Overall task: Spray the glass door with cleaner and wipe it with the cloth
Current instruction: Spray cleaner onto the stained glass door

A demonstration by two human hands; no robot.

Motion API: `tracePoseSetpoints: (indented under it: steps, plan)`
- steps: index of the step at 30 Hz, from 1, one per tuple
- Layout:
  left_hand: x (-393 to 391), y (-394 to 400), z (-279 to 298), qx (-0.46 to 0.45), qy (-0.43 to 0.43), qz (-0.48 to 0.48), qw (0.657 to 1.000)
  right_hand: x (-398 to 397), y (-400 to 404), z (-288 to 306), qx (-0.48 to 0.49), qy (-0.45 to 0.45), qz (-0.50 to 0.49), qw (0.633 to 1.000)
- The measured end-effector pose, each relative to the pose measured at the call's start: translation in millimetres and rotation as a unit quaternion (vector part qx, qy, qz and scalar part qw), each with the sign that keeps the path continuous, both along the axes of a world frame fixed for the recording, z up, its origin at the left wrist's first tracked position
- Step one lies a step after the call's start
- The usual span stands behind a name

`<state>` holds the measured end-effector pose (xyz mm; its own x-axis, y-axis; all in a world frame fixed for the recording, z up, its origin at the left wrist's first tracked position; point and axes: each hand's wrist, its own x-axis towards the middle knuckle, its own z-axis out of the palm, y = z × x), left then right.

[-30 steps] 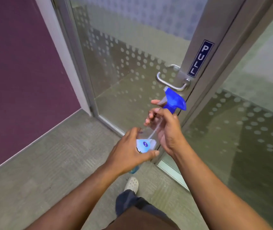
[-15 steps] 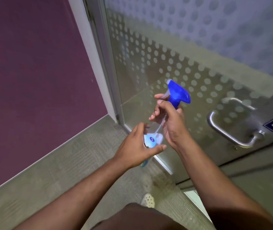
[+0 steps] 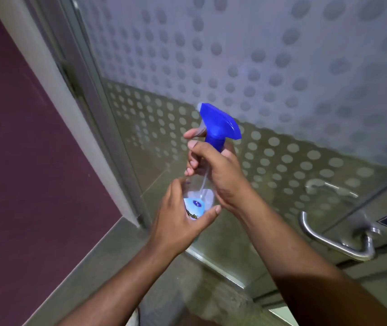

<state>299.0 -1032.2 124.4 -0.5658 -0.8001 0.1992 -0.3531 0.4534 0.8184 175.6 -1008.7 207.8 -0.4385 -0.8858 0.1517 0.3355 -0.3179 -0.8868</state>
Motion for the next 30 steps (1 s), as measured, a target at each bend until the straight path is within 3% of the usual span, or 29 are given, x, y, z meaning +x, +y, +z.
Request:
tracePoseSetpoints:
  steps: [14, 23, 30]
  plan:
    - [11.3, -156.0, 80.5, -0.081, 0.099, -0.225, 0.966, 67.4, -88.0, 102.6, -0.051, 0.155, -0.249, 0.955]
    - [5.7, -201.1, 182.6, -0.164, 0.201, -0.273, 0.926, 89.6, -122.1, 206.0, -0.094, 0.263, -0.31, 0.909]
    - [7.5, -225.9, 255.5, -0.227, 0.211, -0.295, 0.904, 101.1, -138.4, 274.2, -0.12, 0.355, -0.364, 0.853]
